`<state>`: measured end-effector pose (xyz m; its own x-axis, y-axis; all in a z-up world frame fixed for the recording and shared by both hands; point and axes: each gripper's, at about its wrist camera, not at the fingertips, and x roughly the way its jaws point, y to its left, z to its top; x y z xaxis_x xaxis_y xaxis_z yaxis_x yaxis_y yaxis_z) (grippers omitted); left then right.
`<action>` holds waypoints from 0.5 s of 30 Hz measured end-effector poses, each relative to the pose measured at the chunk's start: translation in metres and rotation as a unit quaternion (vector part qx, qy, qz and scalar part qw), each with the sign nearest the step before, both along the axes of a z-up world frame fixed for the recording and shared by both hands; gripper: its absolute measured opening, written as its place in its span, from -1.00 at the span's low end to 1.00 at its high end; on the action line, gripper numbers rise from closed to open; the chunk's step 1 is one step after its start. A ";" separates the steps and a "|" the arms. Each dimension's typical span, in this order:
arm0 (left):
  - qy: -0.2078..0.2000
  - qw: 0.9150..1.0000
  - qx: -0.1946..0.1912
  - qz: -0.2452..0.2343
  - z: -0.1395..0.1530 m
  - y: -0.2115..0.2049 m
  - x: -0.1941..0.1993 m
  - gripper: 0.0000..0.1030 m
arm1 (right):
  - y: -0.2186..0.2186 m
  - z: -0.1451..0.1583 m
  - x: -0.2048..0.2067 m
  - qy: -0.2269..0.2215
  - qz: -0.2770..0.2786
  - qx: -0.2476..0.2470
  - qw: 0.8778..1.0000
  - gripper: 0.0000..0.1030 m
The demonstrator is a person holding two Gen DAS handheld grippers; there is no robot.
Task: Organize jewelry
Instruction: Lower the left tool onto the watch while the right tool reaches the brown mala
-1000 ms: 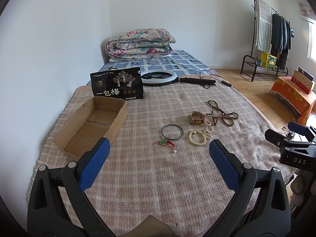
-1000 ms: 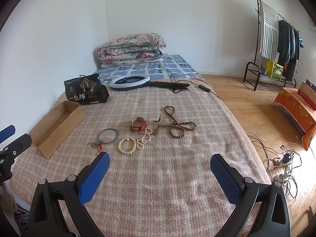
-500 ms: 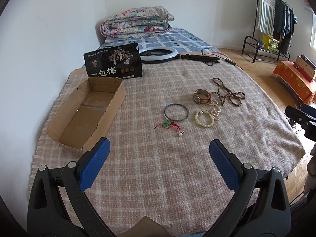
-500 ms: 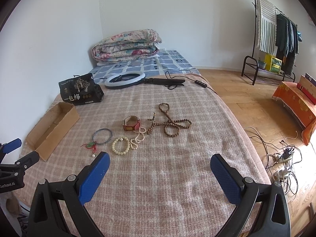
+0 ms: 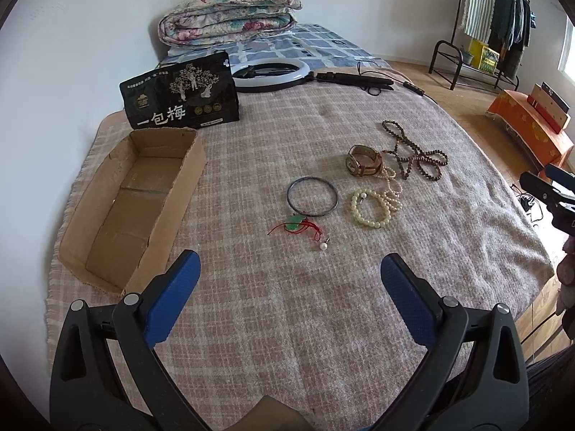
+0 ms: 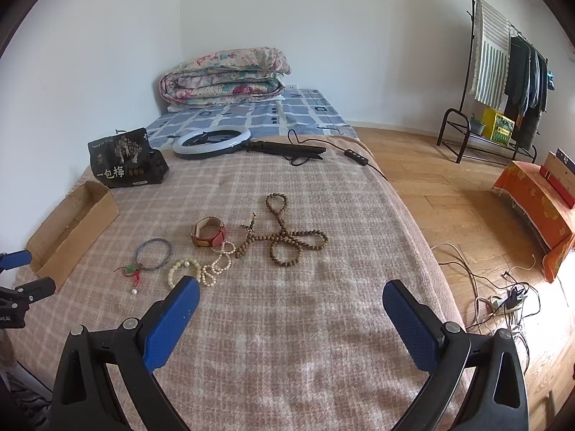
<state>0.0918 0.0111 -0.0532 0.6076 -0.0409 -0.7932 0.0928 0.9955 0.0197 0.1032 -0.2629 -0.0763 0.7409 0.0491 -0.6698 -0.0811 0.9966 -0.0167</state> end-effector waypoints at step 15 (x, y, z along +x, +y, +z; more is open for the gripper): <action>0.034 0.999 -0.027 -0.012 -0.013 -0.022 0.077 0.96 | -0.006 -0.047 0.075 0.049 0.095 -0.026 0.994 0.99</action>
